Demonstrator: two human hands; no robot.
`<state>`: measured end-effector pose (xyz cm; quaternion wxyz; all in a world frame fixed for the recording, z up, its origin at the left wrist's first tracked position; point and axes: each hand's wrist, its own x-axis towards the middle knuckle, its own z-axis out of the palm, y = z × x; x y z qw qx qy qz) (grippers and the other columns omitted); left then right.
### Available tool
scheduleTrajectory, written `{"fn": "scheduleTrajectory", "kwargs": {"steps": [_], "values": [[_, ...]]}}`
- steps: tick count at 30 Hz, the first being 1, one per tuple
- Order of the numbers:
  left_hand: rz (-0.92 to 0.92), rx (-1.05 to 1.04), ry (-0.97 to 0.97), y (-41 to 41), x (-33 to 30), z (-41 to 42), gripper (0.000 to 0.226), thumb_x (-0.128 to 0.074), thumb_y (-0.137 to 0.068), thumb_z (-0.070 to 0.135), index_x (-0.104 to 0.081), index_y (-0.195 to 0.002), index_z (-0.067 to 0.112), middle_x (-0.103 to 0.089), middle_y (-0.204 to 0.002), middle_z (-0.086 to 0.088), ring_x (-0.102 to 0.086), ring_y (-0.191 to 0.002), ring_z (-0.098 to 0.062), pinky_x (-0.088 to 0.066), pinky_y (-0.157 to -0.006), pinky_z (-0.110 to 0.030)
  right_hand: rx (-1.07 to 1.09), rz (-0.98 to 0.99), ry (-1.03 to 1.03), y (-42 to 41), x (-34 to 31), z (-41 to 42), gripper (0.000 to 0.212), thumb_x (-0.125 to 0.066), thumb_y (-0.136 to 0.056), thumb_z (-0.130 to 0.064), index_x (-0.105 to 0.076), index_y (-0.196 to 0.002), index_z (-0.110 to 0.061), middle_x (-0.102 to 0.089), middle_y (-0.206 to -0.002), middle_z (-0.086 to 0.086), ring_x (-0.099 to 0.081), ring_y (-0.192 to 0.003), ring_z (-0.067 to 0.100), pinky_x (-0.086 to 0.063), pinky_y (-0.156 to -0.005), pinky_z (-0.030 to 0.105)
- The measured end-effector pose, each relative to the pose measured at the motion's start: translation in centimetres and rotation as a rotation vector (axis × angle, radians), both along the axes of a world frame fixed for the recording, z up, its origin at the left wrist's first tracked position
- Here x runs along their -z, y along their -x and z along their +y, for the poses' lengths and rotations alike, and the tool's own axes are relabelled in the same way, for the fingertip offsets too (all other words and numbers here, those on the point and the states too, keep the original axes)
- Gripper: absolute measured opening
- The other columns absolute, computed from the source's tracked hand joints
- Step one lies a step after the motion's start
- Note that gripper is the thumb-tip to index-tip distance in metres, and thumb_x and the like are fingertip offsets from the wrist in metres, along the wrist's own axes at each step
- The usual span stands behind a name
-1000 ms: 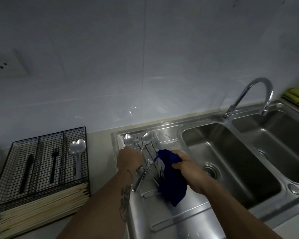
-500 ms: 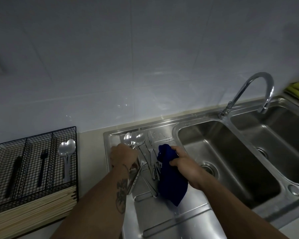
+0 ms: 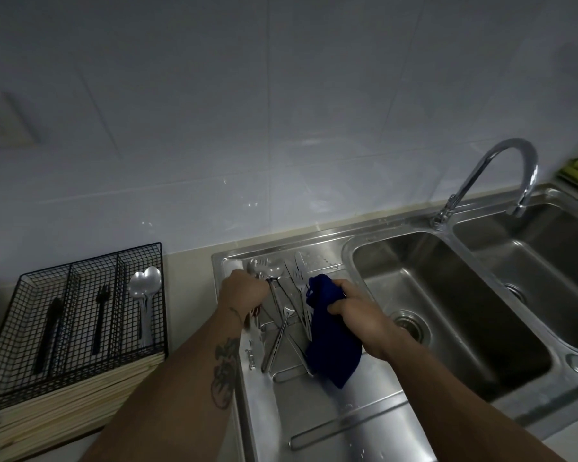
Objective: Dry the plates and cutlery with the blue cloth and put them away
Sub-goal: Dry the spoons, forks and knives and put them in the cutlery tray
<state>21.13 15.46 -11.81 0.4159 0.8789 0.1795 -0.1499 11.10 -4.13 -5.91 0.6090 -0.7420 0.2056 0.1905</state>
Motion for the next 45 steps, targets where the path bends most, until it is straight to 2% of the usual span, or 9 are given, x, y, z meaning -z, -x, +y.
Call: {"fn": "scheduleTrajectory", "kwargs": {"steps": [8, 11, 16, 21, 26, 29, 32, 36, 45], "values": [[0.029, -0.049, 0.075, 0.5, -1.4, 1.3, 0.048, -0.062, -0.079, 0.035, -0.063, -0.115, 0.004, -0.070, -0.092, -0.009, -0.069, -0.080, -0.024, -0.062, -0.070, -0.038, 0.009, 0.003, -0.020, 0.9, -0.1, 0.2, 0.044, -0.046, -0.093, 0.003, -0.054, -0.127, -0.024, -0.064, -0.113, 0.010, -0.064, -0.098, 0.029, -0.052, -0.072, 0.035], [-0.013, -0.032, -0.026, 1.3, -2.2, 1.2, 0.029, -0.058, -0.086, 0.020, -0.061, -0.109, 0.002, -0.063, -0.084, -0.006, -0.059, -0.066, -0.017, -0.046, -0.051, -0.025, 0.022, 0.002, -0.033, 1.2, -0.1, 0.2, 0.044, -0.046, -0.092, 0.004, -0.054, -0.127, -0.023, -0.065, -0.112, 0.011, -0.064, -0.096, 0.028, -0.052, -0.069, 0.033], [-0.066, -0.013, -0.092, 2.0, -1.8, 1.8, 0.008, -0.055, -0.086, 0.011, -0.061, -0.086, 0.005, -0.062, -0.074, -0.004, -0.058, -0.061, -0.015, -0.040, -0.049, -0.022, 0.062, -0.001, -0.040, 1.3, -0.1, 0.3, 0.042, -0.048, -0.092, 0.003, -0.049, -0.126, -0.021, -0.064, -0.111, 0.013, -0.065, -0.095, 0.031, -0.056, -0.070, 0.036], [-0.063, -0.115, 0.216, 2.5, -2.1, 2.1, 0.012, -0.059, -0.087, 0.000, -0.070, -0.093, -0.003, -0.072, -0.075, -0.011, -0.069, -0.062, -0.020, -0.052, -0.050, -0.026, 0.141, 0.005, -0.076, 0.9, -0.1, 1.1, 0.032, -0.051, -0.090, -0.001, -0.045, -0.118, -0.013, -0.062, -0.112, 0.017, -0.065, -0.094, 0.031, -0.055, -0.070, 0.039], [0.106, -0.085, 0.566, 4.7, -4.3, 1.5, 0.007, -0.062, -0.090, -0.004, -0.065, -0.090, 0.003, -0.068, -0.083, -0.018, -0.058, -0.067, -0.025, -0.039, -0.051, -0.027, 0.277, 0.007, -0.340, 1.0, -0.3, 1.7, 0.040, -0.050, -0.085, -0.002, -0.049, -0.124, -0.008, -0.064, -0.118, 0.021, -0.066, -0.101, 0.037, -0.058, -0.076, 0.044], [0.112, -0.037, 0.606, 6.1, -5.6, 0.7, 0.010, -0.063, -0.089, -0.004, -0.067, -0.084, 0.004, -0.059, -0.071, -0.015, -0.051, -0.056, -0.023, -0.040, -0.039, -0.022, 0.384, 0.020, -0.619, 1.5, -1.2, 1.7, 0.039, -0.043, -0.084, -0.002, -0.057, -0.119, 0.000, -0.066, -0.111, 0.020, -0.064, -0.098, 0.036, -0.055, -0.083, 0.045], [0.061, 0.018, 0.552, 7.4, -6.9, -0.4, 0.019, -0.062, -0.082, -0.011, -0.067, -0.071, 0.004, -0.062, -0.076, -0.015, -0.053, -0.059, -0.023, -0.041, -0.042, -0.022, 0.405, -0.062, -0.785, 2.0, -1.8, 1.6, 0.047, -0.041, -0.079, 0.003, -0.056, -0.124, 0.004, -0.061, -0.115, 0.021, -0.059, -0.106, 0.038, -0.050, -0.100, 0.053], [0.076, 0.012, 0.497, 8.0, -7.8, -0.6, 0.030, -0.048, -0.074, -0.014, -0.073, -0.074, 0.003, -0.068, -0.085, -0.017, -0.059, -0.070, -0.027, -0.048, -0.054, -0.030, 0.346, -0.139, -0.777, 3.0, -2.2, 1.8, 0.042, -0.050, -0.090, 0.015, -0.054, -0.128, -0.003, -0.065, -0.123, 0.021, -0.064, -0.110, 0.039, -0.059, -0.083, 0.048], [0.114, 0.222, 0.549, 9.7, -8.7, 0.0, 0.029, -0.061, -0.077, -0.013, -0.076, -0.072, 0.010, -0.073, -0.079, -0.009, -0.063, -0.078, -0.025, -0.048, -0.069, -0.036, 0.522, -0.333, -0.480, 4.5, -3.4, 2.8, 0.031, -0.069, -0.087, -0.011, -0.064, -0.118, -0.013, -0.073, -0.110, 0.015, -0.069, -0.098, 0.033, -0.060, -0.074, 0.042]]}}
